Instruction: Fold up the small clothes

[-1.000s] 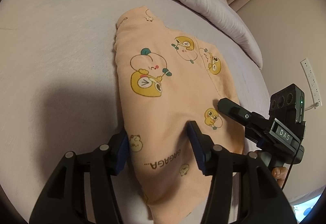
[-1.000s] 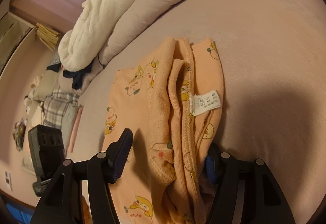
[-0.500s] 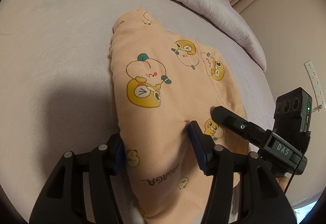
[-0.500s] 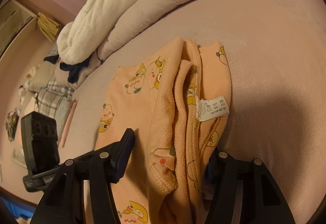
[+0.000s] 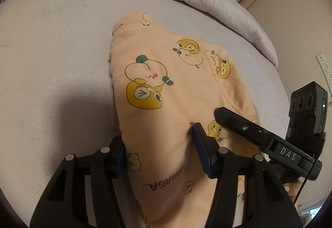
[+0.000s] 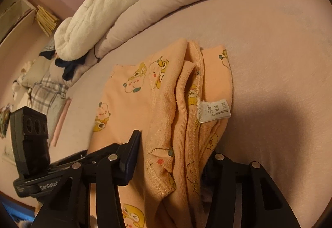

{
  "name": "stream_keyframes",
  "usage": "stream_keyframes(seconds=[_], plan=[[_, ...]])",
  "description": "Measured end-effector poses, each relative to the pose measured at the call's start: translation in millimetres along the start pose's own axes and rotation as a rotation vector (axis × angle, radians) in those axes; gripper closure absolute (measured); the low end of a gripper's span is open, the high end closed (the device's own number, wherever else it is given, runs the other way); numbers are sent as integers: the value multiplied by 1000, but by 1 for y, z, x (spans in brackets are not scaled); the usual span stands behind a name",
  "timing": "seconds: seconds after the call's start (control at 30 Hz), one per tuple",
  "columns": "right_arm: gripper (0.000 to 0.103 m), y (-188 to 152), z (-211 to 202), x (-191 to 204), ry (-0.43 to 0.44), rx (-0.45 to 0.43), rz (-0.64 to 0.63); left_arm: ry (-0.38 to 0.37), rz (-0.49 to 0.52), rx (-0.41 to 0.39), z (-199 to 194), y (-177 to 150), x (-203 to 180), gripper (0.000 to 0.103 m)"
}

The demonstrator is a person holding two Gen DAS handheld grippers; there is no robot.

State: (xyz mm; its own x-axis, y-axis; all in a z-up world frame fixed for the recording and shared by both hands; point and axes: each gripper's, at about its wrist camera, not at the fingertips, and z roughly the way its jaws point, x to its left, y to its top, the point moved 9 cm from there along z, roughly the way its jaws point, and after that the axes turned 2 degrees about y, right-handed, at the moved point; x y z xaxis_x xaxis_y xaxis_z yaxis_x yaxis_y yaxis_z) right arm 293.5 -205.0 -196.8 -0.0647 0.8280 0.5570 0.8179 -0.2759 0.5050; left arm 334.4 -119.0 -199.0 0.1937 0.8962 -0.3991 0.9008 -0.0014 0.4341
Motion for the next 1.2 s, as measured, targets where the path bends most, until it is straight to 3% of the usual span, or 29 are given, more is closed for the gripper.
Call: stream_keyframes(seconds=[0.33,0.47,0.6,0.73,0.9,1.2], plan=[[57,-1,1,2,-24,-16,-11,13,9,18,3,2,0,48],[67,-2,0,6,-32,-18,-18,23,10,22,3,3,-1,49],[71,-2,-4,18,-80,-49,-75,32,8,19,0,2,-3,61],[72,0,-10,29,-75,-80,-94,27,-12,17,-6,1,-3,76],[72,-5,-21,43,-64,-100,-115,17,-7,-9,-21,-10,-9,79],[72,-46,-50,76,-53,-104,-155,2,22,-30,-52,-53,-27,79]])
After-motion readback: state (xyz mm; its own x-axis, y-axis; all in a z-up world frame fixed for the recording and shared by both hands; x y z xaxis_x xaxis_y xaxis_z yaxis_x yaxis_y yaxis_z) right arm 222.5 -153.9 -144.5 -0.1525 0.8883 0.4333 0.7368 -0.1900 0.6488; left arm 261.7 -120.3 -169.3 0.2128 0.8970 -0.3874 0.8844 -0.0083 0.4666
